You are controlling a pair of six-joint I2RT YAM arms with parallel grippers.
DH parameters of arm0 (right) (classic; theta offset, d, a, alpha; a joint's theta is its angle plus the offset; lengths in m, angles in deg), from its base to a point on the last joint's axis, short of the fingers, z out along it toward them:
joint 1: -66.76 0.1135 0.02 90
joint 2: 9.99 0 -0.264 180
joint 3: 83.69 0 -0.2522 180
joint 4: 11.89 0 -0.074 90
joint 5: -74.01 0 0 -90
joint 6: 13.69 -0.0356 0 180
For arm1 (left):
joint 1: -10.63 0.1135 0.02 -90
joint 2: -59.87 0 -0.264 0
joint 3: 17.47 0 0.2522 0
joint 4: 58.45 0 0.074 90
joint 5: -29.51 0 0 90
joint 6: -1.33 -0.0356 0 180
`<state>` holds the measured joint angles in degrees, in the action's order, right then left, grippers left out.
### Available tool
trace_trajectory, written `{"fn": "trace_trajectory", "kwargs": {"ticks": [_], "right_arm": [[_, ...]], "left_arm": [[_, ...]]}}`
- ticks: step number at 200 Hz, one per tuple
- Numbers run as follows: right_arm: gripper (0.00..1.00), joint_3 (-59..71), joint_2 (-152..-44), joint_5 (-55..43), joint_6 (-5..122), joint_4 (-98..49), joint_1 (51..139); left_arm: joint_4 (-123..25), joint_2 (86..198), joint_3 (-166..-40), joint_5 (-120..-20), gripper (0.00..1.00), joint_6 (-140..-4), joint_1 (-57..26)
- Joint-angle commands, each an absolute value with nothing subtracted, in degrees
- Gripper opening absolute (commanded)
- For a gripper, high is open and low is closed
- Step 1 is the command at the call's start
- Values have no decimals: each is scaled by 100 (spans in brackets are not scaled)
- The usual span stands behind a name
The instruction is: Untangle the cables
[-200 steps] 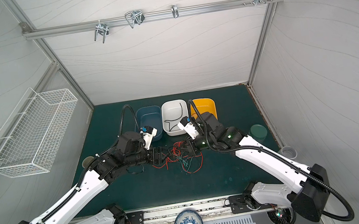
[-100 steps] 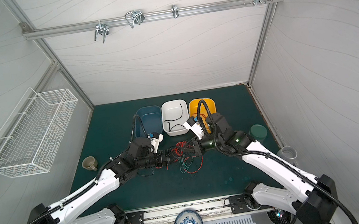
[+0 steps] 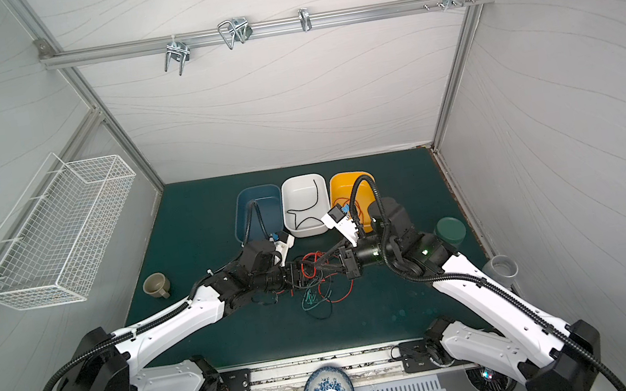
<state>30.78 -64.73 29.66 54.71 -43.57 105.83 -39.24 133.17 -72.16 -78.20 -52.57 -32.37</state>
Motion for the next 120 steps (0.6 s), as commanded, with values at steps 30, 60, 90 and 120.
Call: {"fn": "trace_trajectory", "kwargs": {"ticks": [30,60,90,120], "right_arm": [[0,3155,-6255,3117,5442,-4139,10561],[0,3201,-6129,2830,5440,-4235,10552],[0,3265,-5927,2131,5389,-4562,10444],[0,3663,-5507,1435,5018,-4684,10090]], "left_arm": [[-4160,13414,-7333,-7586,37,-5309,-3271],[-3967,13409,-7406,-7433,14,-5372,-3273],[-3389,13271,-7667,-7065,0,-5465,-3276],[-2559,13007,-8068,-6691,0,-5539,-3262]]}}
